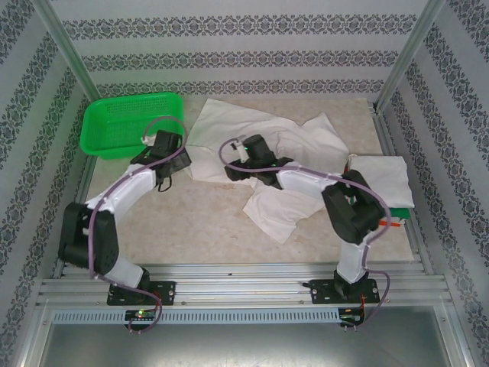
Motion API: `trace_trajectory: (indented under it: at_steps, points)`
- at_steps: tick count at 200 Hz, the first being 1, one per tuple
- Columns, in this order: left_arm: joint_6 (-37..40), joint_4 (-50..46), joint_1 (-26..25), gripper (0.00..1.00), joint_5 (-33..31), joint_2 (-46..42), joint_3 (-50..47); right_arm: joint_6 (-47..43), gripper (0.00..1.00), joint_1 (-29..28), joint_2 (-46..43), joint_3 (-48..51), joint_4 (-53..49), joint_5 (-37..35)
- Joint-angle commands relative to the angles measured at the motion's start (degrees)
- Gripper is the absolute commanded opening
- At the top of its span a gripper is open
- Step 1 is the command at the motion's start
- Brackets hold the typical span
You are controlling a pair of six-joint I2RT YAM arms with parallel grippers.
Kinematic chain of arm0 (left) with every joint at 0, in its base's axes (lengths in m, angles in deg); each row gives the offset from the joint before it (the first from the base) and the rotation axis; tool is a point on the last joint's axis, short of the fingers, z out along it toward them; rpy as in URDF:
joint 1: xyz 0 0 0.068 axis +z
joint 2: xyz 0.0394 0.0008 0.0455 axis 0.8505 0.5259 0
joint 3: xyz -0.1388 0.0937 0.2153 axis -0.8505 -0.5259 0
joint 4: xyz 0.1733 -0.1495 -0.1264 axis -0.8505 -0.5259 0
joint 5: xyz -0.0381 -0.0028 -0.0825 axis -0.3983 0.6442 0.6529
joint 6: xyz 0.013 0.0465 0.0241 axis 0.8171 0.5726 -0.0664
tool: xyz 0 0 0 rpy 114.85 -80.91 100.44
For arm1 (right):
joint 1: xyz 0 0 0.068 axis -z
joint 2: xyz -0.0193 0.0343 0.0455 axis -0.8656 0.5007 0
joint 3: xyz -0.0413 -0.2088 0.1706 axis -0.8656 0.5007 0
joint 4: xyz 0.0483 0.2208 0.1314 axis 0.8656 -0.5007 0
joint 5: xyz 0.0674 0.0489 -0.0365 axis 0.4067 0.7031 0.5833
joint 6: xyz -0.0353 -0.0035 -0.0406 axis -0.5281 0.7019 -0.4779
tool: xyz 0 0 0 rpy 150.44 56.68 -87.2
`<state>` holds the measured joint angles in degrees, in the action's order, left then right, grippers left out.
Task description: Fold and stack the t-shirts
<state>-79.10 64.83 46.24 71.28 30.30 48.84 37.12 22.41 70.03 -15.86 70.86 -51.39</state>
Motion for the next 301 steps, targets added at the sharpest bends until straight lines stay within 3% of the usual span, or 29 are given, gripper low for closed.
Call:
trace_trajectory:
  at_steps: [1, 28, 72, 92, 124, 181, 190, 198, 255, 301]
  points:
    - [-1.71, 0.90, 1.66, 0.94, -0.55, -4.51, -3.71, -3.70, 0.66, -1.69, 5.95, -7.81, -6.95, -3.97]
    - [-1.53, 0.49, 3.28, 0.93, -0.02, -7.12, -5.86, -1.44, 0.62, -1.25, 13.89, -18.62, -14.54, -2.17]
    - [-0.76, 2.39, 3.70, 0.92, 1.58, -7.11, -7.00, -0.41, 0.46, -0.36, 23.03, -31.63, -25.71, -2.01]
    - [-0.26, 2.95, 3.69, 0.92, 2.69, -6.22, -6.89, -0.43, 0.32, -0.08, 25.28, -34.90, -28.67, -1.49]
    - [-0.03, 3.22, 3.71, 0.92, 3.12, -6.18, -7.23, -1.20, 0.00, -0.05, 23.56, -33.72, -26.61, -2.37]
    - [0.24, 3.04, 3.70, 0.92, 2.99, -7.25, -8.08, -1.76, 0.00, 0.06, 17.07, -27.17, -20.09, -2.36]
    - [0.18, 3.04, 3.68, 0.92, 3.19, -7.13, -8.01, -1.45, 0.25, 0.20, 17.35, -27.10, -19.66, -2.24]
    - [0.10, 3.12, 3.68, 0.92, 3.39, -7.12, -7.98, -1.22, 0.32, 0.40, 18.10, -27.67, -20.11, -2.01]
    - [0.27, 2.95, 3.69, 0.92, 3.90, -7.43, -8.04, -0.50, 0.33, 0.81, 22.94, -31.64, -24.26, -0.13]
    - [-0.26, 3.39, 3.68, 0.93, 4.87, -7.07, -7.97, -0.15, 0.28, 1.07, 25.57, -34.68, -27.05, 1.11]
